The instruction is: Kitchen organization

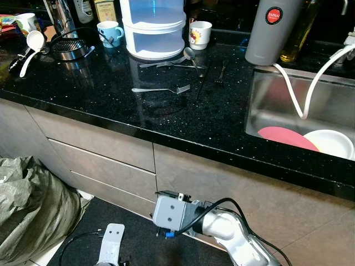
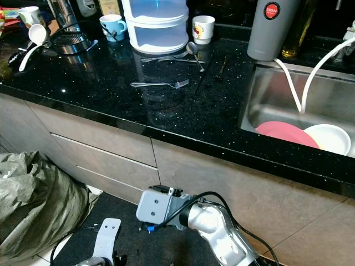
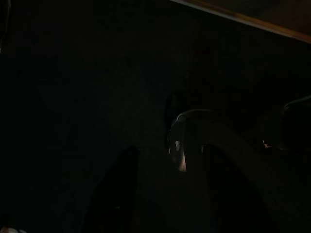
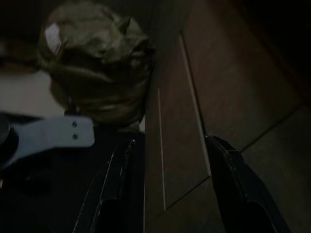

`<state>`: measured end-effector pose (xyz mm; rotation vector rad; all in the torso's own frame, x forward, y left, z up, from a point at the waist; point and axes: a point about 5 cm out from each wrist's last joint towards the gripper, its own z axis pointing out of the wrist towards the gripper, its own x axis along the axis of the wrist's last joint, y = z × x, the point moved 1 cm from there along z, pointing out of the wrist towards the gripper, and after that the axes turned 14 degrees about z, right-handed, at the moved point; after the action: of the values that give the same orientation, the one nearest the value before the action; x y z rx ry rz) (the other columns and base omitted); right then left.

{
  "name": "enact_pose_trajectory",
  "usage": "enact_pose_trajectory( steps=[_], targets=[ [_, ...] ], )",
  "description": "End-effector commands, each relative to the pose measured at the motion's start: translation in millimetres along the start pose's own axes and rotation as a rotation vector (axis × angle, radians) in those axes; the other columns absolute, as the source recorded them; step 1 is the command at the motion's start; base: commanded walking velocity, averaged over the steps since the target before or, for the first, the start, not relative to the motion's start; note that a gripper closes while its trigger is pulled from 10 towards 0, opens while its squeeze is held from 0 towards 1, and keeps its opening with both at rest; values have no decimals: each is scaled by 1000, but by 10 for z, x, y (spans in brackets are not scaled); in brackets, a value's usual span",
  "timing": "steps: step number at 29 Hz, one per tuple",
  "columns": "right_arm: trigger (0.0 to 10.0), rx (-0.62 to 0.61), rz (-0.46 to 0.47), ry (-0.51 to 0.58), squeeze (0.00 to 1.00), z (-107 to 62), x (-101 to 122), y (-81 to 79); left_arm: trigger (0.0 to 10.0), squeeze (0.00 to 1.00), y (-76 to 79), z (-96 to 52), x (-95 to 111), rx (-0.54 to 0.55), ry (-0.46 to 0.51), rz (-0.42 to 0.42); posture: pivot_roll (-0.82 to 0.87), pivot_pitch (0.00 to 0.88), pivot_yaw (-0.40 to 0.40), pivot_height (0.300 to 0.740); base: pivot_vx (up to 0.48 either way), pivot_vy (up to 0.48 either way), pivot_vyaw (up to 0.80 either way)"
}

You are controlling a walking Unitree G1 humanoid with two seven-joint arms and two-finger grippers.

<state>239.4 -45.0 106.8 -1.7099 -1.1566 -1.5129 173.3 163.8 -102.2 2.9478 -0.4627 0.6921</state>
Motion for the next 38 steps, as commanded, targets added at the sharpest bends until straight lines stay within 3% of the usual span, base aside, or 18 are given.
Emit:
enact_pose_trajectory(
  steps=[1,4,5,9,13,15,22,23,27,28,32,36,38],
  targets=[
    [10000,6,102,30,0,-54,21,21,10000,0,-3,-7,-60,0,-14,4,-141,40,36,740,0,0,0],
    [10000,7,281,38,0,-326,-42,172,10000,0,-4,-8,-65,-4,-13,5,-132,46,33,740,0,0,0],
    [10000,16,374,-1,0,-494,-163,224,10000,0,-9,-9,-67,-5,-12,3,-122,51,33,740,0,0,0],
    [10000,43,471,-132,0,-819,-483,241,10000,0,-28,-14,-70,-2,-11,-2,-96,51,40,740,0,0,0],
    [10000,66,534,-191,0,-956,-614,214,10000,0,-39,-16,-71,-1,-10,-5,-87,52,47,740,0,0,0],
    [10000,81,613,-254,0,-1117,-749,202,10000,0,-48,-18,-65,-1,-7,-5,-82,51,43,740,0,0,0],
    [10000,48,621,-328,0,-1235,-911,245,10000,0,-48,-17,-52,-3,-3,1,-73,50,39,740,0,0,0],
    [10000,26,633,-379,0,-1293,-1034,252,10000,0,-46,-16,-48,-3,0,3,-69,48,37,740,0,0,0],
    [10000,-184,661,-755,0,-1609,-1809,244,10000,0,-35,-11,-26,5,7,4,-58,29,29,740,0,0,0],
    [10000,-184,661,-755,0,-1609,-1809,244,10000,0,-35,-11,-26,5,7,4,-58,29,29,740,0,0,0],
    [10000,-300,616,-981,0,-1755,-2129,133,10000,0,-17,-5,-13,12,14,2,-35,11,24,740,0,0,0],
    [10000,-411,605,-1025,0,-1756,-2209,134,10000,0,-7,-1,-2,19,15,2,-49,4,20,740,0,0,0],
    [10000,-477,654,-1013,0,-1726,-2242,112,10000,0,1,2,6,26,18,-4,-61,2,14,740,0,0,0]
  ],
)
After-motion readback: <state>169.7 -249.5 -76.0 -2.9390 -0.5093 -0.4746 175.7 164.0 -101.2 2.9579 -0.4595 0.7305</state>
